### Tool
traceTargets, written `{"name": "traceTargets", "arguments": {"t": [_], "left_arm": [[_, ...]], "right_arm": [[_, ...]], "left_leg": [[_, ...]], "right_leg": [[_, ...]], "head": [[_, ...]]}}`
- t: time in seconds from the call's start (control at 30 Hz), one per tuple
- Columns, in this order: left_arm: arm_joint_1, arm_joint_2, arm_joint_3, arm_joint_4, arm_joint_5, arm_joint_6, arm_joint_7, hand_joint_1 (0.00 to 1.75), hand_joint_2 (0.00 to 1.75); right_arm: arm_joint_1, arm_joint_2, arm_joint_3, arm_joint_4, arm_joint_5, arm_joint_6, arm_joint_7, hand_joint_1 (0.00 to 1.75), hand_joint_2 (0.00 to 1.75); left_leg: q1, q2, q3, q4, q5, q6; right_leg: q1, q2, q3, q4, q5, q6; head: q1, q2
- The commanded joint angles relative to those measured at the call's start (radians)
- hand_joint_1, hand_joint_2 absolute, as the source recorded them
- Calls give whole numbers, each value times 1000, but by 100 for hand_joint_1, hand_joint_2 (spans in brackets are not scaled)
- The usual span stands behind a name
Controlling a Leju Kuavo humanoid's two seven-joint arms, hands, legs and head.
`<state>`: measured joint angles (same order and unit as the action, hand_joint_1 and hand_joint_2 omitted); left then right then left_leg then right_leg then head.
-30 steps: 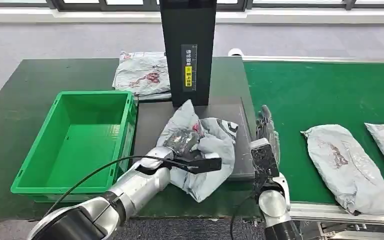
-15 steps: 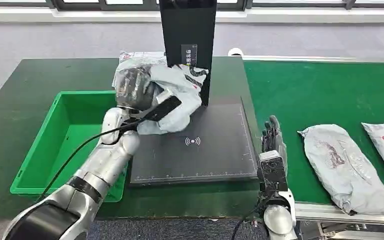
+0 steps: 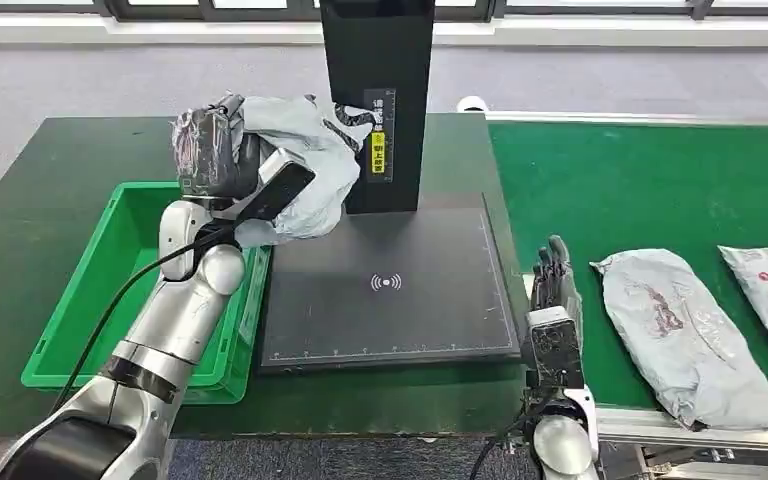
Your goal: Moved the parcel from conveyor to table for the left to box.
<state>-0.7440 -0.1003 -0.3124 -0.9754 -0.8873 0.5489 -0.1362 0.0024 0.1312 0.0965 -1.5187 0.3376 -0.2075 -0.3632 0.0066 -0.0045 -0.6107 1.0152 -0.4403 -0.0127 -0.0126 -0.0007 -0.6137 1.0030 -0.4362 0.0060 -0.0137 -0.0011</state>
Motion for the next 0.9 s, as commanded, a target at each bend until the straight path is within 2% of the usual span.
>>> {"name": "traceTargets", "arguments": {"t": [0.03, 0.83, 0.87, 0.9], "left_arm": [[-26, 17, 26, 13, -2, -7, 0, 175, 175], [-26, 17, 26, 13, -2, -7, 0, 175, 175], [456, 242, 91, -378, -505, -430, 503, 175, 175], [613, 268, 198, -381, -679, -275, 580, 175, 175]], "right_arm": [[-11, 25, -56, 12, -4, 6, 4, 0, 0], [-11, 25, -56, 12, -4, 6, 4, 0, 0], [103, -19, -90, -52, -13, 11, 49, 0, 0], [145, -26, -122, -68, -32, 37, 12, 0, 0]], "left_leg": [[0, 1, 4, -2, -1, 0], [0, 1, 4, -2, -1, 0], [0, 1, 2, 0, -1, 0], [-1, 7, 10, -6, -1, 0]], "right_leg": [[0, 1, 4, -2, -1, -1], [0, 1, 4, -2, -1, -1], [0, 0, 1, 0, 0, 0], [-1, 7, 7, -5, 0, -1]], "head": [[0, 0], [0, 0], [0, 0], [0, 0]]}}
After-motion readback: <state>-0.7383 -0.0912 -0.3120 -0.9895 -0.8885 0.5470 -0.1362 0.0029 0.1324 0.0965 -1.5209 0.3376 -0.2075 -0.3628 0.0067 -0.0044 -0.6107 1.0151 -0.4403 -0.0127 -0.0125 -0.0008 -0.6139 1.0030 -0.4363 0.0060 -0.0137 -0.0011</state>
